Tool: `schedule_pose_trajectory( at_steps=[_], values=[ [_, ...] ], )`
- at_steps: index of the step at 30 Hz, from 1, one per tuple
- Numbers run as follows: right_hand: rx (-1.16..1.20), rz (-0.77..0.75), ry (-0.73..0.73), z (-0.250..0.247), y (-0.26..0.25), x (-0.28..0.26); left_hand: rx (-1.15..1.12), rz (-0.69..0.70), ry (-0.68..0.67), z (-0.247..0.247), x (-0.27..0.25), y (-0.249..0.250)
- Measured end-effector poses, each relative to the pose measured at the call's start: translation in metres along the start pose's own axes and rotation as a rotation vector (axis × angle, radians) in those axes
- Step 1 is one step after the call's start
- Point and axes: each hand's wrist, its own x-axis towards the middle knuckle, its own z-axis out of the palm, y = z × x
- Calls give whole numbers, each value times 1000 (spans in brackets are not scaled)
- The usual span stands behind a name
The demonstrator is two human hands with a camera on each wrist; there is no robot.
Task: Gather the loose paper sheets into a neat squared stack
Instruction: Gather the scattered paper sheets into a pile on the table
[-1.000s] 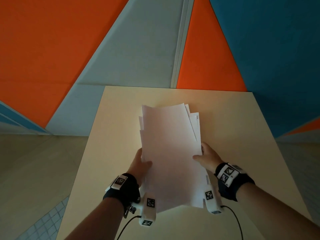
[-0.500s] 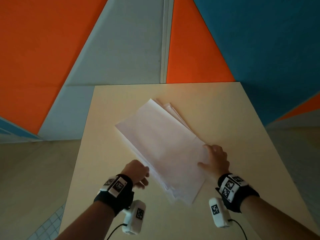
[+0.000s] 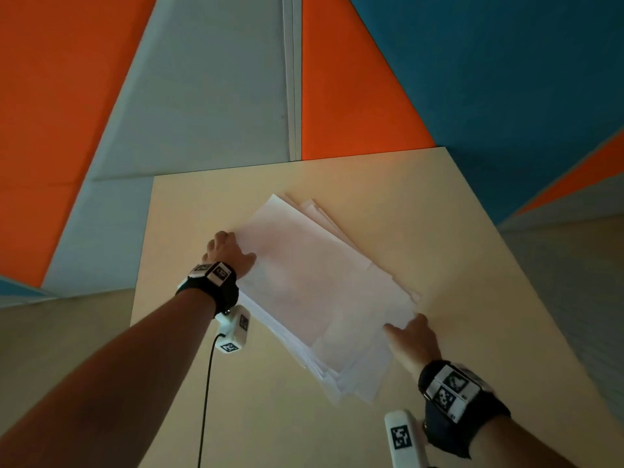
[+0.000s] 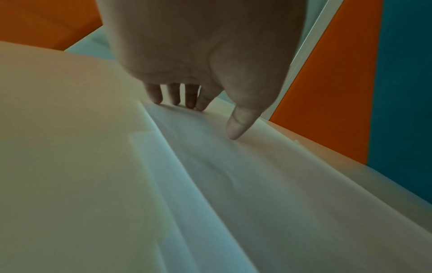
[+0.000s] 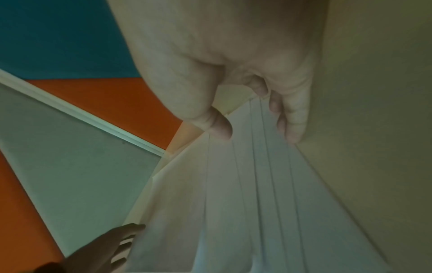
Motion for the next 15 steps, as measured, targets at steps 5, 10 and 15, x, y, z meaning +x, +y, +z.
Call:
schedule_pose_trajectory(
  at_steps=[5, 10, 15],
  values=[
    [189, -16, -58, 14, -6, 6, 45, 42, -39, -6, 3, 5],
    [251, -18, -48, 12, -2, 0, 11, 50, -18, -4, 5, 8],
    [299, -26, -69, 18, -9, -7, 11, 100, -58, -2, -1, 20]
  ],
)
